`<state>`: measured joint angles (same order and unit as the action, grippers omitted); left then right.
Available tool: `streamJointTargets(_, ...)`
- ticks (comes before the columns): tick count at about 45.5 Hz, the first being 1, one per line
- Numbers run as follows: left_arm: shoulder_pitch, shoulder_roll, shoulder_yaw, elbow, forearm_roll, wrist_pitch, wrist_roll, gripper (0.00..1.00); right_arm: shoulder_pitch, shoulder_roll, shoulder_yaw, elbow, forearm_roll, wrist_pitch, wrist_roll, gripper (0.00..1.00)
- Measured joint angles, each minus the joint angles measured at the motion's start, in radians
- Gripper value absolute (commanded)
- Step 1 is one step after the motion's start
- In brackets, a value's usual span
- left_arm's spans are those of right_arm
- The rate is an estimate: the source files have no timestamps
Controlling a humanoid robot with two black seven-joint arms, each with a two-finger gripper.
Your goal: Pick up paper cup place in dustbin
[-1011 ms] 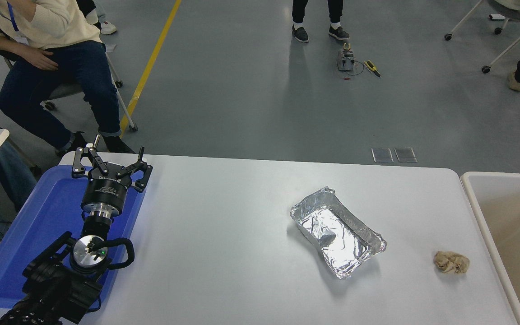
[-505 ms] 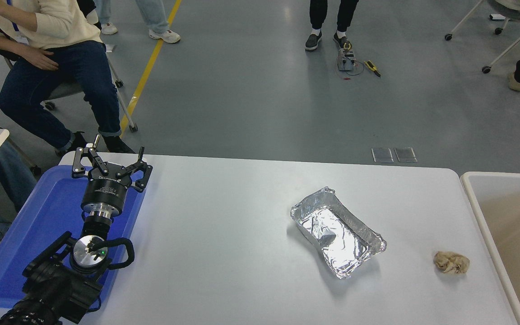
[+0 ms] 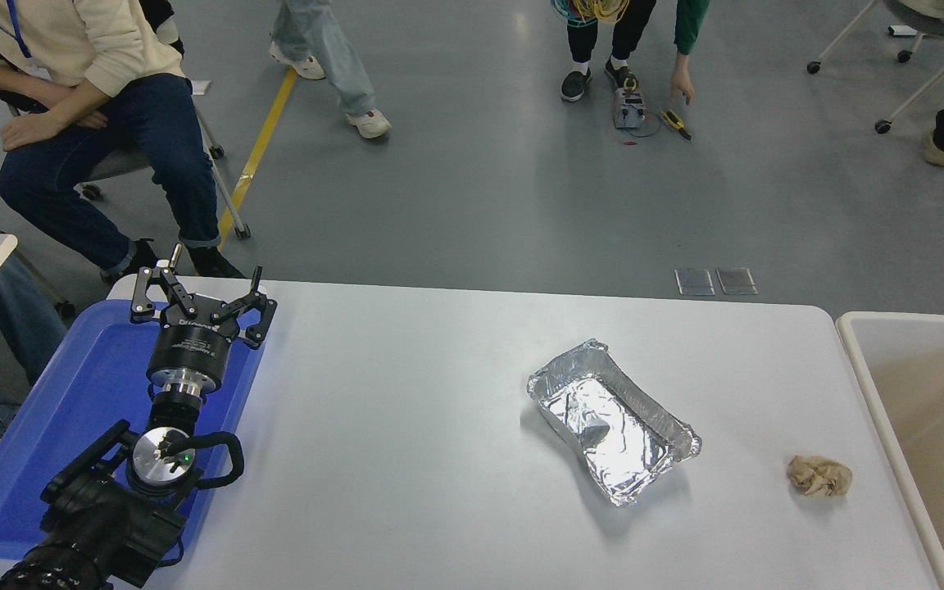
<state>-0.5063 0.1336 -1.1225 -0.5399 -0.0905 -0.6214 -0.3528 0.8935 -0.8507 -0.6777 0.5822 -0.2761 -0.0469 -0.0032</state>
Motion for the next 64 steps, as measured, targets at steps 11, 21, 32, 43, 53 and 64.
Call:
streamJointTargets(11, 0.000, 0.000, 0.000, 0.000, 0.000, 0.000, 0.001, 1.00, 0.066, -0.062, -0.012, 0.127, -0.004, 0.002, 0.000, 1.00)
streamJointTargets(21, 0.000, 0.000, 0.000, 0.000, 0.000, 0.000, 0.001, 1.00, 0.141, -0.110, -0.047, 0.248, -0.008, 0.023, 0.000, 1.00)
streamJointTargets(32, 0.000, 0.000, 0.000, 0.000, 0.000, 0.000, 0.001, 1.00, 0.360, -0.139, -0.223, 0.356, -0.010, 0.174, 0.000, 1.00)
streamJointTargets(43, 0.000, 0.000, 0.000, 0.000, 0.000, 0.000, 0.001, 1.00, 0.609, -0.120, -0.420, 0.392, -0.011, 0.408, 0.000, 1.00)
streamJointTargets(53, 0.000, 0.000, 0.001, 0.000, 0.000, 0.000, 0.001, 1.00, 0.782, -0.075, -0.534, 0.403, -0.011, 0.631, 0.000, 1.00)
streamJointTargets(64, 0.000, 0.000, 0.001, 0.000, 0.000, 0.000, 0.001, 1.00, 0.935, 0.004, -0.636, 0.413, -0.011, 0.770, 0.000, 1.00)
